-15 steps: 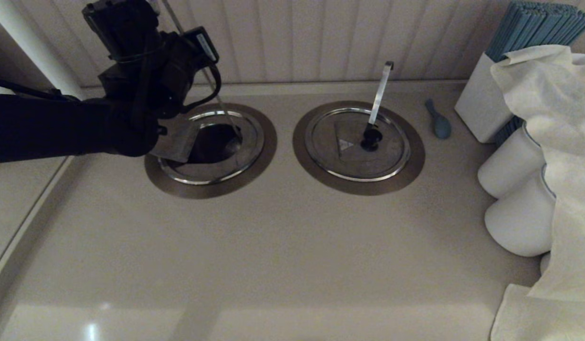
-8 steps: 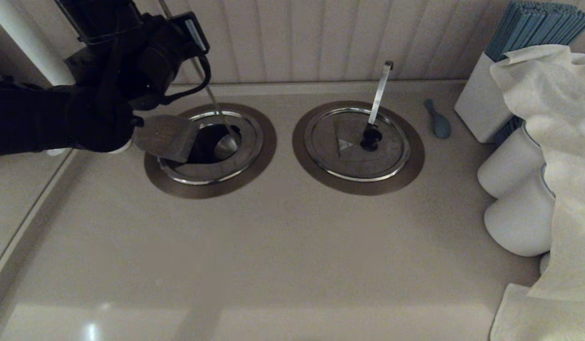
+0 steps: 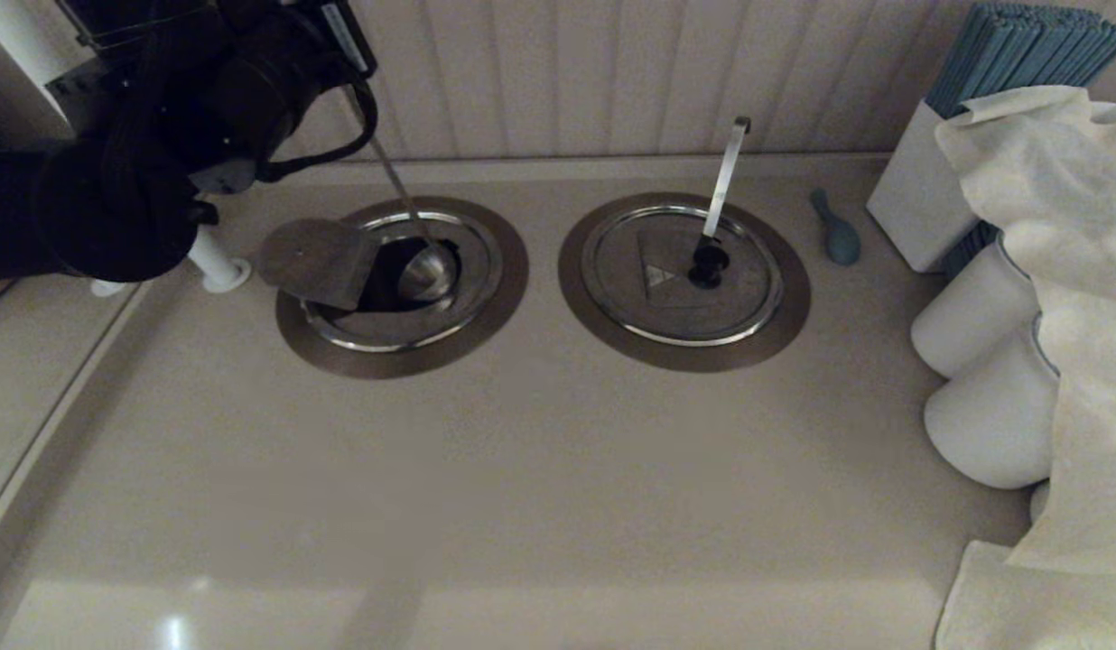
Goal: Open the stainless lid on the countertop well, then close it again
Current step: Stir with a spoon
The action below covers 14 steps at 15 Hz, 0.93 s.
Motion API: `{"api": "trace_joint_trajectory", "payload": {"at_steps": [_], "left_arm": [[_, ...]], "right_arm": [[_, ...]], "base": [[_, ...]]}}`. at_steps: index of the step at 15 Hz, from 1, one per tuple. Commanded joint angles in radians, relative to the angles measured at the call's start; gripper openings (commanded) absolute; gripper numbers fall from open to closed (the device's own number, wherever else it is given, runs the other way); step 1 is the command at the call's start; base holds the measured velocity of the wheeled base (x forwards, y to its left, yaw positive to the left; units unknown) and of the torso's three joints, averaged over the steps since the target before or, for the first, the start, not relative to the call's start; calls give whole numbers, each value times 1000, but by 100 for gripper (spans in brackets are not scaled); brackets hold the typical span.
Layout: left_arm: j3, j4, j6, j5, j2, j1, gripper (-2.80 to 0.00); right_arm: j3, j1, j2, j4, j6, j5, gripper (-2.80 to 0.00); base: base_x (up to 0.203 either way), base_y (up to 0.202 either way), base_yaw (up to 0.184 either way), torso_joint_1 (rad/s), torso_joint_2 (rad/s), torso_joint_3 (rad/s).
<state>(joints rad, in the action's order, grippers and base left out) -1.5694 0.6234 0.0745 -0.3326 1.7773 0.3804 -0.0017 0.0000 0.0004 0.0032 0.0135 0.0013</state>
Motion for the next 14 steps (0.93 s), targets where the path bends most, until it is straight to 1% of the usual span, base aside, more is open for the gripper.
{"api": "trace_joint_trajectory", "payload": {"at_steps": [1, 2, 3, 7, 14], "left_arm": [[41, 1, 1, 27, -39, -1, -280], [61, 0, -2, 43, -50, -1, -280], [66, 1, -12, 46, -55, -2, -280], [71, 5, -13, 47, -32, -2, -280], [64, 13, -12, 46, 84, -18, -280]], "right_arm": [[0, 0, 0, 0, 0, 0, -280], [0, 0, 1, 0, 0, 0, -280], [0, 0, 1, 0, 0, 0, -280], [0, 0, 1, 0, 0, 0, -280], [0, 0, 1, 0, 0, 0, -280]], "base": [[0, 0, 0, 0, 0, 0], [0, 0, 0, 0, 0, 0], [0, 0, 0, 0, 0, 0], [0, 0, 0, 0, 0, 0], [0, 0, 0, 0, 0, 0]]}}
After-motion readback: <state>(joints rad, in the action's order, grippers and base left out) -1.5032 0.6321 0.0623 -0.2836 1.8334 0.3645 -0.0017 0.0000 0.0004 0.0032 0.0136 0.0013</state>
